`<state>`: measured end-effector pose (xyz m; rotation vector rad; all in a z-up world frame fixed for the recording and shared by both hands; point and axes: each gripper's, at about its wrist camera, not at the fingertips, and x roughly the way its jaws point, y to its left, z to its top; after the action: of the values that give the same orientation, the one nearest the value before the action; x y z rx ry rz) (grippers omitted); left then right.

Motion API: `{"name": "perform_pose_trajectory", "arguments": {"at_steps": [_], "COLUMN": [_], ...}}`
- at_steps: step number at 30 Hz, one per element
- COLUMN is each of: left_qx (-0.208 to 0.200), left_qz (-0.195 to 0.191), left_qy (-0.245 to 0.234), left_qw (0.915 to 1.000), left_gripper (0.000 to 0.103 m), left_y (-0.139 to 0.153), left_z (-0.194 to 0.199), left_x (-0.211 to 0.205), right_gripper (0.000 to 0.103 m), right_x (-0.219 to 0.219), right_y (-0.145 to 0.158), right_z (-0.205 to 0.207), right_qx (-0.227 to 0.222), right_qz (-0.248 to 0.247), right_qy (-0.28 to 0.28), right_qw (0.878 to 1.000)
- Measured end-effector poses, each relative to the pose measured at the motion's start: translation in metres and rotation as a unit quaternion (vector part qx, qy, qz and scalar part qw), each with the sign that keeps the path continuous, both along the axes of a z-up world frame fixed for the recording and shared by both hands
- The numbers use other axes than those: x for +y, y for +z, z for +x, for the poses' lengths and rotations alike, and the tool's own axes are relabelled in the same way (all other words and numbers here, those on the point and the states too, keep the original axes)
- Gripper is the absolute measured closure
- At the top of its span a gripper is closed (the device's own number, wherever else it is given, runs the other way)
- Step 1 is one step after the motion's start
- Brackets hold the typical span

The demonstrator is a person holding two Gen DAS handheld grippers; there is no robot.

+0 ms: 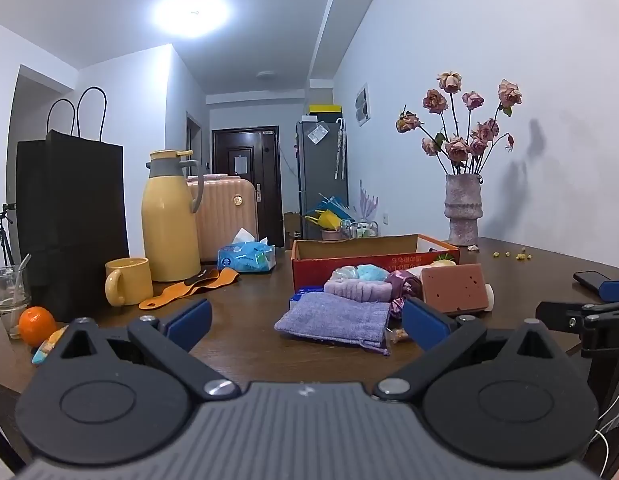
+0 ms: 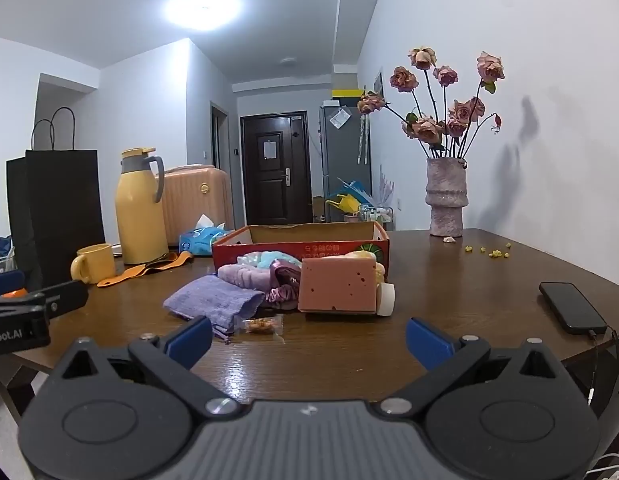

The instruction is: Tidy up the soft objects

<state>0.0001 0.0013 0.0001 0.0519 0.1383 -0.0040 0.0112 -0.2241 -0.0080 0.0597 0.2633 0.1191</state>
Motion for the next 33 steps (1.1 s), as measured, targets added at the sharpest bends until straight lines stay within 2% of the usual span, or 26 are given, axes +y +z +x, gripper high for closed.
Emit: {"name": "perform_pose_trajectory", "arguments": {"at_steps": [1, 2, 4, 5, 11, 13, 33], "left_qx": [0.001, 0.001, 0.001, 0.003, 0.001, -0.005, -0.010], "left_qz": [0.000, -0.001, 0.001, 0.013, 0.016, 0.003, 0.004], "left_qy": [0.000, 0.002, -0.002, -0.002, -0.002, -0.003, -0.005], "left_qw": [1.0000, 1.0000, 1.0000, 0.9999, 0.9999, 1.0000, 0.9999], "left_gripper": [0.000, 0.000, 0.000, 0.000, 0.000, 0.000, 0.000], "left_y": [0.000, 0.001, 0.002, 0.003, 0.006, -0.001, 0.001], "left_z": [0.000, -0.001, -0.002, 0.000, 0.003, 0.000, -0.001], "left_x": [0.001, 0.001, 0.000, -0.004, -0.018, 0.000, -0.001], "right_gripper": [0.000, 0.000, 0.000, 0.000, 0.000, 0.000, 0.000], "right_x": [0.000, -0.001, -0.001, -0.001, 0.002, 0.002, 0.003], "right_y": [0.000, 0.000, -0.001, -0.001, 0.002, 0.000, -0.002], "right_z": [-0.001, 0.003, 0.006, 0.008, 0.002, 0.000, 0.001], "right_qx": [-0.002, 0.020, 0.019, 0.018, 0.003, -0.001, 0.002], "right_qz": [0.000, 0.005, 0.005, 0.005, 0.000, 0.000, -0.001], "right_qy": [0.000, 0.000, 0.001, -0.001, 0.009, 0.009, 0.009], "right_qw": [1.000, 1.000, 1.000, 1.000, 1.000, 1.000, 1.000]}}
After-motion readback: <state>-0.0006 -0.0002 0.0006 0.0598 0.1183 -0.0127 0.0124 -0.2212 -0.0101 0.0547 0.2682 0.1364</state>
